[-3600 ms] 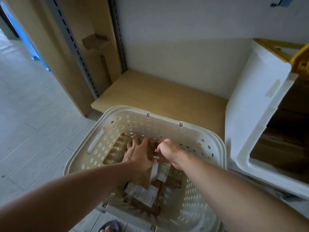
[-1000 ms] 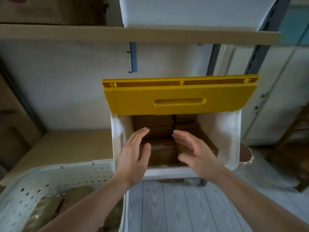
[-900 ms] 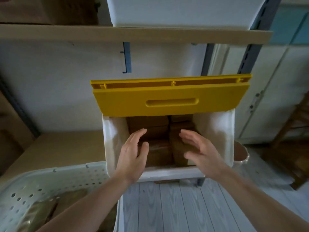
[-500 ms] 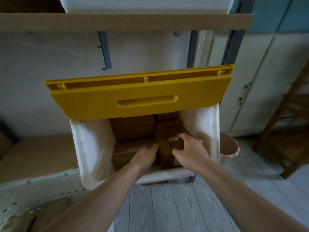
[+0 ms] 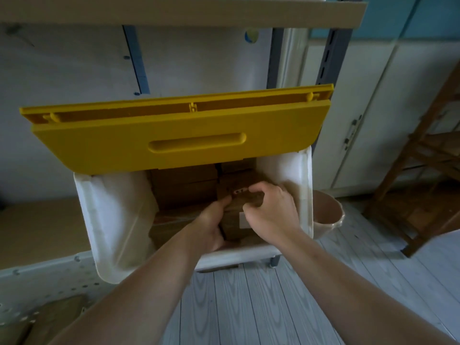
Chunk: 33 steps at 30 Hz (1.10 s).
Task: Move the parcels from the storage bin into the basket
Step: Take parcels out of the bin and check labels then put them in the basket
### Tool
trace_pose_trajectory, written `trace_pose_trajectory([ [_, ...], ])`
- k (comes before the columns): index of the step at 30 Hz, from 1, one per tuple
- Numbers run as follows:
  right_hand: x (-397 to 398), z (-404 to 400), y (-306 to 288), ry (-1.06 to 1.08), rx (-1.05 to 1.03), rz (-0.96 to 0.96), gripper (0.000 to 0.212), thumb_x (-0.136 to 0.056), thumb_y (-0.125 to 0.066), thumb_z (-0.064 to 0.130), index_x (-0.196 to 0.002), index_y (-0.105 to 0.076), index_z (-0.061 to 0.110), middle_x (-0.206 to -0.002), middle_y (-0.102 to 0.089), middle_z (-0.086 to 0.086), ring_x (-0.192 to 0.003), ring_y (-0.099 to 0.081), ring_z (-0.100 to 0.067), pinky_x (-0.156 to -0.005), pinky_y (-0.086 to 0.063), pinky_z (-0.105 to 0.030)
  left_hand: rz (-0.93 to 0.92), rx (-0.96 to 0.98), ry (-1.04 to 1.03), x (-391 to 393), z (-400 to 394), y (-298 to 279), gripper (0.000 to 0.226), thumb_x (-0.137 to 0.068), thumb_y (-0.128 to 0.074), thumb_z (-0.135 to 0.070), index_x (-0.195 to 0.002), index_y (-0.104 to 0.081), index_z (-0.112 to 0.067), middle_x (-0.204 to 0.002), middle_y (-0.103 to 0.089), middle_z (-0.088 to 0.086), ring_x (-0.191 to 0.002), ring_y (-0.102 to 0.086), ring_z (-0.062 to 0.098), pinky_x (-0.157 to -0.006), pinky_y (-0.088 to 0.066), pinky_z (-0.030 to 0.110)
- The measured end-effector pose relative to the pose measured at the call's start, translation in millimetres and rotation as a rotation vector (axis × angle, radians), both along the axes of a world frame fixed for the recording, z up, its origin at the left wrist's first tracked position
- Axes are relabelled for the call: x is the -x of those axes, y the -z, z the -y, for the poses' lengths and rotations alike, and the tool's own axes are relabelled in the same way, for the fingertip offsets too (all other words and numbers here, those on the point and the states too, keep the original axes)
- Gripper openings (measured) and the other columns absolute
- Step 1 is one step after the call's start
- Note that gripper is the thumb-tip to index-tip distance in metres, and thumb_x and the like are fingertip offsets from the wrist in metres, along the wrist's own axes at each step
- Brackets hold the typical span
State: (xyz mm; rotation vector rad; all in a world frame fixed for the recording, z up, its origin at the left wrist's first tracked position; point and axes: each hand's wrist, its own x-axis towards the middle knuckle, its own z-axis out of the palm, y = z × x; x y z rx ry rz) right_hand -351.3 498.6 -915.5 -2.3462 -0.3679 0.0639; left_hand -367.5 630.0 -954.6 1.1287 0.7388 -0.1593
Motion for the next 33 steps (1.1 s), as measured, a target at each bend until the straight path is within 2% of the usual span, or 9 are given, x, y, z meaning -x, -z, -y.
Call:
trace_pose_trajectory([
  [4,9,1,-11,0.028,-0.064,0.177,0.036,-0.084,-0.064,0.028,-0.118,-0.064,0.038,-0.121,-0.051,0.008,-0.122,-0.042,-0.021,-0.107,-0.039,-0.038,0.086,0.012,-0.057,8,-5,-18,0.04,-0.094,-0.062,-0.048,-0.126,-0.062,-0.024,-0.11,-0.075,0.012,-0.092,-0.072,0.028,-0.069,-0.057,0.041],
  [9,16,9,-22,0.03,-0.246,0.072,0.029,-0.092,-0.061,0.028,-0.118,-0.063,0.038,-0.118,-0.047,0.008,-0.112,-0.051,-0.016,-0.096,-0.045,-0.035,0.198,-0.123,0.004,44,-14,-31,0.042,-0.093,-0.065,-0.046,-0.131,-0.049,-0.037,-0.122,-0.066,0.01,-0.108,-0.067,0.033,-0.093,-0.055,0.059],
  [11,19,10,-23,0.022,-0.276,0.01,0.038,-0.092,-0.062,0.029,-0.128,-0.053,0.039,-0.122,-0.05,0.006,-0.104,-0.055,-0.013,-0.085,-0.048,-0.031,0.243,-0.129,0.021,63,-18,-42,0.046,-0.093,-0.066,-0.04,-0.134,-0.045,-0.038,-0.12,-0.064,0.008,-0.105,-0.067,0.031,-0.088,-0.058,0.055],
  [14,28,5,-26,0.013,-0.414,-0.196,0.057,-0.092,-0.065,0.033,-0.142,-0.038,0.036,-0.125,-0.056,0.007,-0.109,-0.058,-0.017,-0.093,-0.051,-0.038,0.274,-0.159,0.1,96,-27,-49,0.067,-0.09,-0.071,-0.026,-0.143,-0.034,-0.039,-0.118,-0.066,0.007,-0.102,-0.069,0.027,-0.077,-0.062,0.045],
  [19,36,-9,-24,-0.145,-0.592,-0.672,0.047,-0.091,-0.07,0.027,-0.133,-0.048,0.021,-0.1,-0.077,-0.005,-0.097,-0.07,-0.024,-0.086,-0.056,-0.047,0.236,-0.242,0.276,163,-59,-51,0.114,-0.063,-0.09,-0.019,-0.141,-0.019,-0.063,-0.123,-0.072,0.005,-0.114,-0.069,0.031,-0.099,-0.053,0.059],
  [25,67,-52,-27,-0.463,-0.45,-0.752,0.031,-0.092,-0.066,0.034,-0.12,-0.07,0.022,-0.103,-0.078,-0.004,-0.105,-0.068,-0.023,-0.09,-0.05,-0.041,0.244,-0.325,0.253,234,-94,-57,0.11,-0.075,-0.08,0.003,-0.137,-0.014,-0.06,-0.115,-0.076,-0.007,-0.108,-0.071,0.014,-0.09,-0.059,0.036],
  [27,81,-75,-33,-0.51,-0.439,-0.724,0.028,-0.093,-0.065,0.035,-0.116,-0.073,0.022,-0.103,-0.079,0.0,-0.11,-0.067,-0.022,-0.098,-0.047,-0.043,0.252,-0.353,0.134,250,-102,-60,0.096,-0.077,-0.082,-0.014,-0.136,-0.022,-0.059,-0.115,-0.075,-0.011,-0.106,-0.072,0.011,-0.087,-0.059,0.037],
  [30,105,-102,-38,-0.584,-0.48,-0.721,0.032,-0.088,-0.069,0.038,-0.118,-0.071,0.025,-0.104,-0.078,0.001,-0.11,-0.068,-0.022,-0.105,-0.047,-0.049,0.313,-0.398,-0.057,271,-112,-63,0.074,-0.081,-0.078,-0.044,-0.14,-0.035,-0.053,-0.122,-0.071,-0.012,-0.114,-0.068,0.013,-0.102,-0.052,0.046],
  [33,126,-124,-41,-0.648,-0.532,-0.737,0.049,-0.073,-0.071,0.046,-0.119,-0.068,0.028,-0.106,-0.078,0.0,-0.11,-0.069,-0.026,-0.103,-0.05,-0.052,0.381,-0.462,-0.153,290,-120,-65,0.059,-0.086,-0.064,-0.05,-0.138,-0.037,-0.053,-0.126,-0.069,-0.012,-0.118,-0.066,0.015,-0.106,-0.049,0.051],
])
